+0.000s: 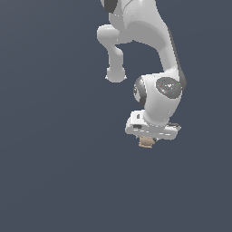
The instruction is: Pick up the object and move it to a goal position.
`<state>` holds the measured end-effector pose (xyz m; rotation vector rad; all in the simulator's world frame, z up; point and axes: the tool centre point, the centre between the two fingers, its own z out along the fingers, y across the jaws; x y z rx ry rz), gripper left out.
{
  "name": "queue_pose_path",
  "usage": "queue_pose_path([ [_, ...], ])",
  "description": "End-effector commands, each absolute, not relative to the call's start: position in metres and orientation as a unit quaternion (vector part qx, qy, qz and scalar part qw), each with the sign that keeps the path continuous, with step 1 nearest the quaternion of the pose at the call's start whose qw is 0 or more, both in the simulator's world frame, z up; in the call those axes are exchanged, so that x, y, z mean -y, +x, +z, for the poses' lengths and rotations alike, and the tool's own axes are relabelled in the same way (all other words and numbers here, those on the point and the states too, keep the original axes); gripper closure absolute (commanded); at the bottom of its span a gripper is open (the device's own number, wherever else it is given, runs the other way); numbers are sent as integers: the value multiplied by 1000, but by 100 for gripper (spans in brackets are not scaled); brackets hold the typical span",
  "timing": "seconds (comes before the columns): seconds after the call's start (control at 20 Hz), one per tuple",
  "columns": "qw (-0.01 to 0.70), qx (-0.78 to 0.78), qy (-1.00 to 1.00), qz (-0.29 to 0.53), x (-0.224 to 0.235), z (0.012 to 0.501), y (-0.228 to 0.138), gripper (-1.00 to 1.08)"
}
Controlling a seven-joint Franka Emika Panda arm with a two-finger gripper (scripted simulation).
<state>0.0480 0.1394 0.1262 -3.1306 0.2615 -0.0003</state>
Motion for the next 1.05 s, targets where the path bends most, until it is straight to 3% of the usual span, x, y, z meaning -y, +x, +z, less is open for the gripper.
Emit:
queue_pose_path([
  [0.0,0,-83,-997,0,-154,145,54,108],
  [0.45,0,-83,-997,0,-187,184,71,108],
  [1.0,0,-83,-997,0,-192,191,75,108],
])
